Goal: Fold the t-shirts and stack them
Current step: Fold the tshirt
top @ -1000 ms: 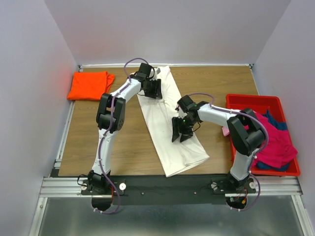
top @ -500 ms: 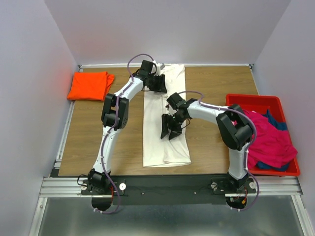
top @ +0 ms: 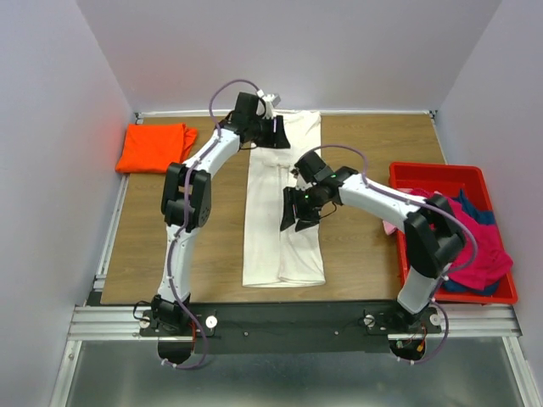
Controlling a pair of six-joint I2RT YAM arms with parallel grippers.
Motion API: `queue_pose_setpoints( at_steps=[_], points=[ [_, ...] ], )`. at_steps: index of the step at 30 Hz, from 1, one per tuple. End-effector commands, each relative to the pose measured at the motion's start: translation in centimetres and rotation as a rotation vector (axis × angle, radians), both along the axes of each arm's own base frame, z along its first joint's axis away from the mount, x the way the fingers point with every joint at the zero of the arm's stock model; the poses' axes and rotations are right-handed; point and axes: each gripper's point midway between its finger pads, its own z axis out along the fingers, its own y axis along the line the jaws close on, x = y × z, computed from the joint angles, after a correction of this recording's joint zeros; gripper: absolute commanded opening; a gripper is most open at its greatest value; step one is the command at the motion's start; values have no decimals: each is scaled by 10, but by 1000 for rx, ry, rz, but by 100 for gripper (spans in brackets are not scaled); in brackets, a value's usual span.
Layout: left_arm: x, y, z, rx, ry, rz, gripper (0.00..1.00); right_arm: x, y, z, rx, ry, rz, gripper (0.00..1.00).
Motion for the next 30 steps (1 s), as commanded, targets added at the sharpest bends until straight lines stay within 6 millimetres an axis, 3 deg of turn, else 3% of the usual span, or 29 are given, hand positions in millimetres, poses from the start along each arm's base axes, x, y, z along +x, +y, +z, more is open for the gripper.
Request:
queue_pose_setpoints(
  at_steps=[1,2,3,4,5,6,9,10,11,12,15,16,17,22,30],
  points=[
    [-19,13,114,-48,-192,80,62,-24,-36,7,-105,-20,-13,60],
    [-28,19,114,-33,-175,103,62,-29,-43,7,-127,-17,-20,60],
    [-40,29,131,-23,-186,131,62,-37,-53,5,-160,9,-22,60],
    [-47,40,126,20,-170,177,62,-47,-62,0,-183,27,-24,60],
    [-70,51,94,79,-83,193,62,-52,-67,4,-187,18,-29,60],
    [-84,64,107,98,-103,234,62,-59,-71,3,-195,31,-43,60],
    [-144,89,78,153,-17,270,62,-79,-86,-1,-204,52,-60,60],
    [-171,100,46,186,72,289,61,-84,-89,-2,-209,64,-72,60],
    [-186,103,42,184,91,290,61,-93,-96,-7,-219,76,-76,60],
    [-202,107,50,155,88,302,61,-98,-98,-8,-222,84,-89,60],
    [-256,120,20,168,204,300,59,-117,-107,-16,-236,118,-106,59],
    [-258,119,27,149,191,298,59,-119,-108,-17,-239,119,-113,58],
    [-275,124,13,171,242,291,59,-121,-108,-18,-235,119,-120,58],
    [-317,138,-15,249,335,267,59,-122,-107,-33,-234,129,-176,54],
    [-331,155,-24,339,343,250,59,-118,-98,-55,-264,135,-179,48]
  ],
)
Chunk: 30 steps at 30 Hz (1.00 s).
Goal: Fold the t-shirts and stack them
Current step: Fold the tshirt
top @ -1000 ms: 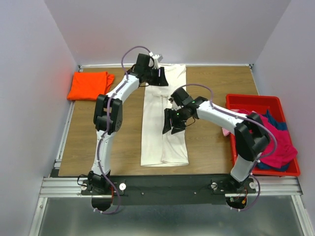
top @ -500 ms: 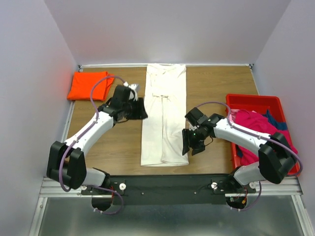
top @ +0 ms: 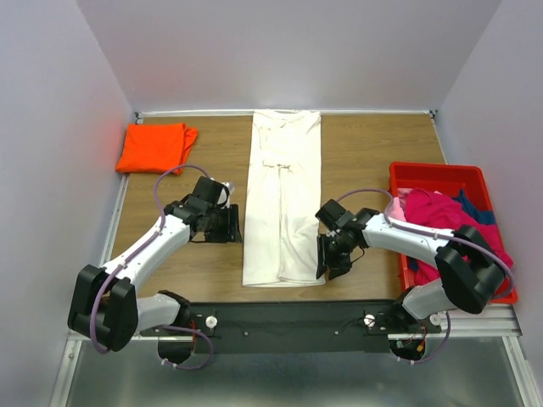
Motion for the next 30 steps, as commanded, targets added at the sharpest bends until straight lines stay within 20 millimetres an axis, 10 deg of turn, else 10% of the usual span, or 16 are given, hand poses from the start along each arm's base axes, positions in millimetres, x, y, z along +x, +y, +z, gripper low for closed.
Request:
queue_pose_setpoints(
  at_steps=[1,13,30],
  points=[
    [-13,12,-4,54,8,-22,59,10,5,-12,-26,-35,-27,47],
    [-55,1,-22,-50,148,-57,59,-9,-1,-30,-60,33,-14,25],
    [-84,-17,-30,-39,242,-120,64,-21,-10,-29,-68,35,-16,29]
  ],
)
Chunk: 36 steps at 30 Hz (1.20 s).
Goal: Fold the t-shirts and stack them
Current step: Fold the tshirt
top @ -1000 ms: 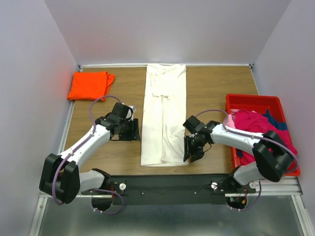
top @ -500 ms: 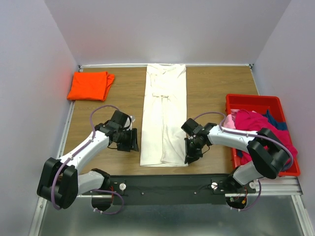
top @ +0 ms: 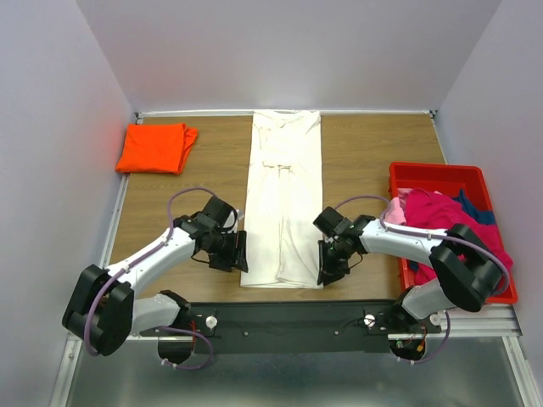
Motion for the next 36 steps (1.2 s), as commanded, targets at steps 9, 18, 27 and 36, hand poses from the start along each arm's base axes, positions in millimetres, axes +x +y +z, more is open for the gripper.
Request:
queue_pose_setpoints(
  at_steps=[9,18,27,36],
  points=[
    [-23,-7,-16,50,93,-57,63,-10,-17,-5,-55,-3,-6,31],
    [-23,-9,-27,56,98,-37,62,-11,-19,-6,-60,-2,-11,37],
    [-27,-4,-41,75,105,-30,57,-13,-18,-8,-60,11,-2,41],
    [-31,-8,-47,57,114,-43,45,-13,-15,-7,-52,17,6,35]
  ],
)
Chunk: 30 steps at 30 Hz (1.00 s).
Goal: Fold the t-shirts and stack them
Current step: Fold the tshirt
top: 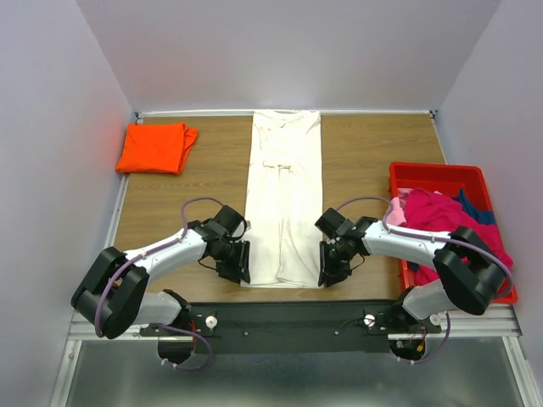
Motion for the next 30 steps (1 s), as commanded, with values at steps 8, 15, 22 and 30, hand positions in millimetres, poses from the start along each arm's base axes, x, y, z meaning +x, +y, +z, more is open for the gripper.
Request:
queue_pose_setpoints(
  at_steps=[8,15,22,30],
  points=[
    [-7,1,-18,12,-1,-33,3,-10,-1,-7,-2,33,42,24],
    [-2,-1,0,-11,-41,-22,0,-12,9,2,60,42,61,0],
    [7,-9,34,-61,-100,12,0,-4,12,27,50,16,40,0],
    [47,-14,69,-23,-234,35,0,38,8,62,-59,-142,-8,0]
  ],
)
